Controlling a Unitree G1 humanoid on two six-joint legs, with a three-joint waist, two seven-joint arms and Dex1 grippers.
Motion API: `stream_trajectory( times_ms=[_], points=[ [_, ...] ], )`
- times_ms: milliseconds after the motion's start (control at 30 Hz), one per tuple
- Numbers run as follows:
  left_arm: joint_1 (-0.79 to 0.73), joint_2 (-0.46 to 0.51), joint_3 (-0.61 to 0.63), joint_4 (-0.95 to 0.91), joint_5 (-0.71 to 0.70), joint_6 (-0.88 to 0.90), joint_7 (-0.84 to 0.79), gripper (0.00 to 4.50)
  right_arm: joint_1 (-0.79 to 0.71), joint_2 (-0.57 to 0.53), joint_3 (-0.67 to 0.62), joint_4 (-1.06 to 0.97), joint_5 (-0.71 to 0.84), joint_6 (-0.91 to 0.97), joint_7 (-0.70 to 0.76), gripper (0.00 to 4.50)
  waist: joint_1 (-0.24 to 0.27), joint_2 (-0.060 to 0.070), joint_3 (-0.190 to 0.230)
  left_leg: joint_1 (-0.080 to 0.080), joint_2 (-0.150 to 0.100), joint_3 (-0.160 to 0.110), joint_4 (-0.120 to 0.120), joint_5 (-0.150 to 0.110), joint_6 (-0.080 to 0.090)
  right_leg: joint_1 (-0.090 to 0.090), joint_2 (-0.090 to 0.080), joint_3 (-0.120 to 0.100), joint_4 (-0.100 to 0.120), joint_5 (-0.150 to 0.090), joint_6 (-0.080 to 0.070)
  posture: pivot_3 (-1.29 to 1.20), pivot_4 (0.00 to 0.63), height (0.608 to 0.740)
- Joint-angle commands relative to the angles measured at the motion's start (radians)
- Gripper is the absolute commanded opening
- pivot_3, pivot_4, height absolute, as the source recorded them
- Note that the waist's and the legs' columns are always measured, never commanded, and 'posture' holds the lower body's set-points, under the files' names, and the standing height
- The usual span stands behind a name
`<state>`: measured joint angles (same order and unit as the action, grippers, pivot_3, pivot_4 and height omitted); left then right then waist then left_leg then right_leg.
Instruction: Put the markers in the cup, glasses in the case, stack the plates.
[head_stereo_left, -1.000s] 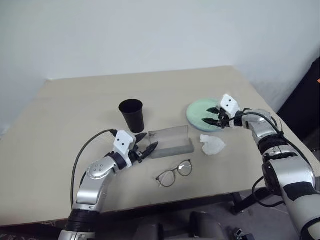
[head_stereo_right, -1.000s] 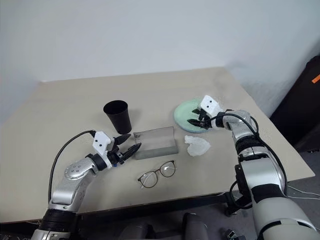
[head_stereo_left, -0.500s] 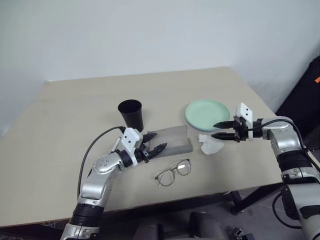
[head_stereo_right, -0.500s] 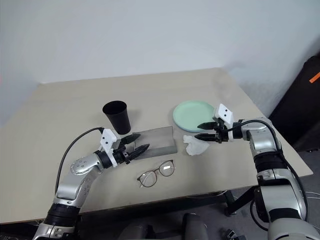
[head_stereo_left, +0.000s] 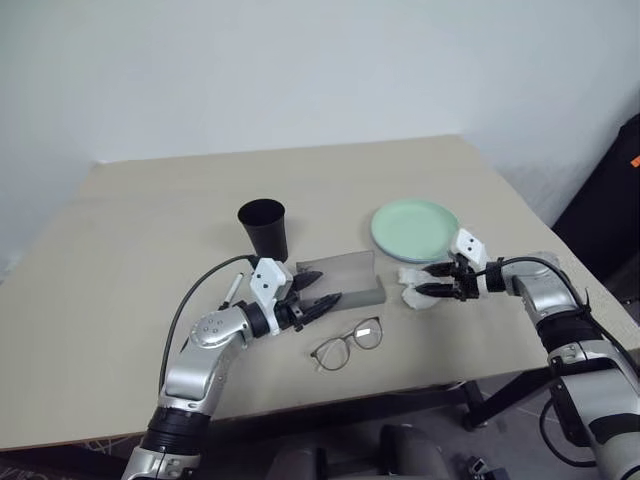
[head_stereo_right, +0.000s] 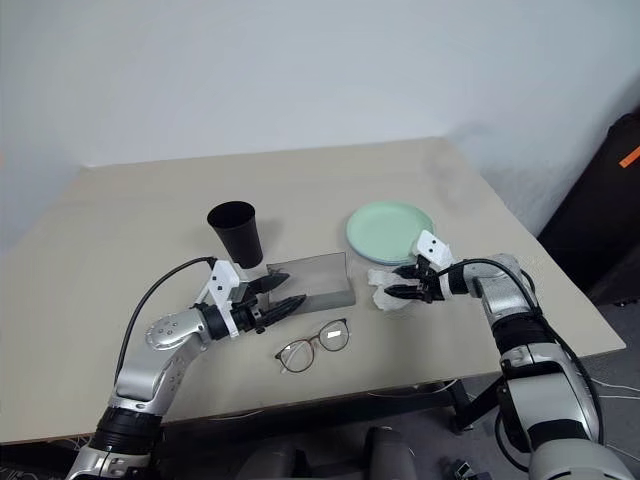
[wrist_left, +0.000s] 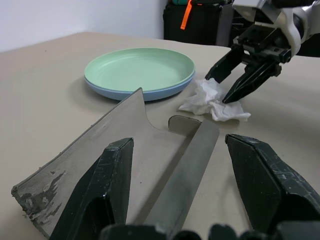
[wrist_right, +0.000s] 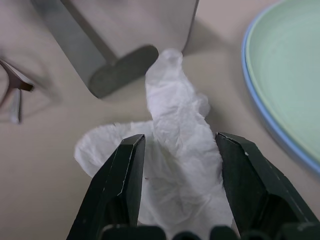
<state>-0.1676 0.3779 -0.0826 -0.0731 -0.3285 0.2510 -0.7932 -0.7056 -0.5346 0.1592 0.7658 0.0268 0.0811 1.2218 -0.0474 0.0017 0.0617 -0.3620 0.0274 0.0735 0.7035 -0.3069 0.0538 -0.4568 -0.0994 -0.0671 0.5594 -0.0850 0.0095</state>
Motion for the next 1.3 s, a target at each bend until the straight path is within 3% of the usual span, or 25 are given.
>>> stream_trajectory(
  times_ms=[33, 67, 233, 267, 600, 867, 1100, 1200, 1300],
  points=[
    [-0.007, 0.004, 0.005, -0.045, -0.003, -0.007, 0.004, 3.09, -0.045, -0.002, -0.013, 0.0, 0.001, -0.022, -0.006, 2.05, 0.0, 0.0, 0.0, 0.0, 0.0, 0.0, 0.0, 0.0, 0.0, 0.0, 0.0, 0.0, 0.0, 0.0, 0.0, 0.0, 0.0, 0.74],
    [-0.007, 0.003, 0.005, -0.045, -0.003, -0.007, 0.005, 3.09, -0.047, -0.003, -0.015, 0.001, 0.006, -0.018, -0.002, 1.87, 0.0, 0.0, 0.0, 0.0, 0.0, 0.0, 0.0, 0.0, 0.0, 0.0, 0.0, 0.0, 0.0, 0.0, 0.0, 0.0, 0.0, 0.74],
    [-0.011, 0.003, 0.003, -0.04, -0.002, -0.009, 0.006, 3.09, -0.05, -0.01, -0.022, -0.007, 0.019, -0.016, 0.015, 0.14, 0.0, 0.0, 0.0, 0.0, 0.0, -0.001, 0.0, 0.0, 0.0, 0.0, 0.0, 0.0, 0.0, 0.0, 0.0, 0.0, 0.0, 0.74],
    [-0.012, 0.003, 0.003, -0.038, -0.002, -0.009, 0.005, 3.09, -0.051, -0.015, -0.027, -0.014, 0.023, -0.017, 0.017, 0.03, 0.0, 0.0, 0.0, 0.0, 0.0, -0.001, 0.0, 0.0, 0.0, 0.0, 0.0, 0.0, 0.0, 0.0, 0.0, 0.0, 0.0, 0.74],
    [-0.023, 0.002, 0.0, -0.022, 0.001, -0.016, 0.001, 3.09, -0.151, -0.04, -0.123, -0.031, 0.095, -0.007, -0.004, 0.03, 0.0, 0.0, 0.0, 0.0, 0.0, 0.0, 0.0, 0.0, 0.0, 0.0, 0.0, 0.0, 0.0, 0.0, 0.0, 0.0, 0.0, 0.74],
    [-0.028, -0.003, -0.007, -0.018, 0.004, -0.022, 0.005, 3.09, -0.284, -0.008, -0.104, 0.256, -0.022, -0.144, -0.267, 0.03, 0.0, 0.0, 0.0, -0.001, 0.0, -0.001, 0.0, 0.0, 0.0, 0.0, 0.001, 0.0, 0.0, 0.0, 0.0, 0.0, 0.0, 0.74],
    [-0.026, 0.0, -0.006, -0.025, -0.001, -0.018, 0.002, 3.09, -0.341, 0.026, -0.094, 0.416, -0.081, -0.217, -0.351, 0.03, -0.001, 0.001, 0.0, -0.001, 0.0, -0.001, -0.003, 0.0, 0.0, -0.002, 0.004, 0.003, -0.001, 0.0, 0.0, 0.0, 0.0, 0.74],
    [-0.022, 0.002, -0.004, -0.032, -0.002, -0.015, 0.003, 3.09, -0.357, 0.035, -0.11, 0.446, -0.078, -0.222, -0.371, 0.63, -0.001, 0.001, 0.0, -0.001, 0.0, -0.001, -0.003, 0.0, 0.0, -0.002, 0.006, 0.006, -0.001, 0.0, 0.0, 0.0, 0.0, 0.74],
    [-0.016, 0.004, -0.004, -0.038, -0.003, -0.012, 0.004, 3.09, -0.363, 0.038, -0.117, 0.456, -0.077, -0.227, -0.378, 1.6, -0.001, 0.001, 0.0, -0.001, 0.0, -0.001, -0.003, 0.0, 0.0, -0.001, 0.011, 0.016, -0.001, 0.0, 0.0, 0.0, 0.0, 0.74]
  ],
)
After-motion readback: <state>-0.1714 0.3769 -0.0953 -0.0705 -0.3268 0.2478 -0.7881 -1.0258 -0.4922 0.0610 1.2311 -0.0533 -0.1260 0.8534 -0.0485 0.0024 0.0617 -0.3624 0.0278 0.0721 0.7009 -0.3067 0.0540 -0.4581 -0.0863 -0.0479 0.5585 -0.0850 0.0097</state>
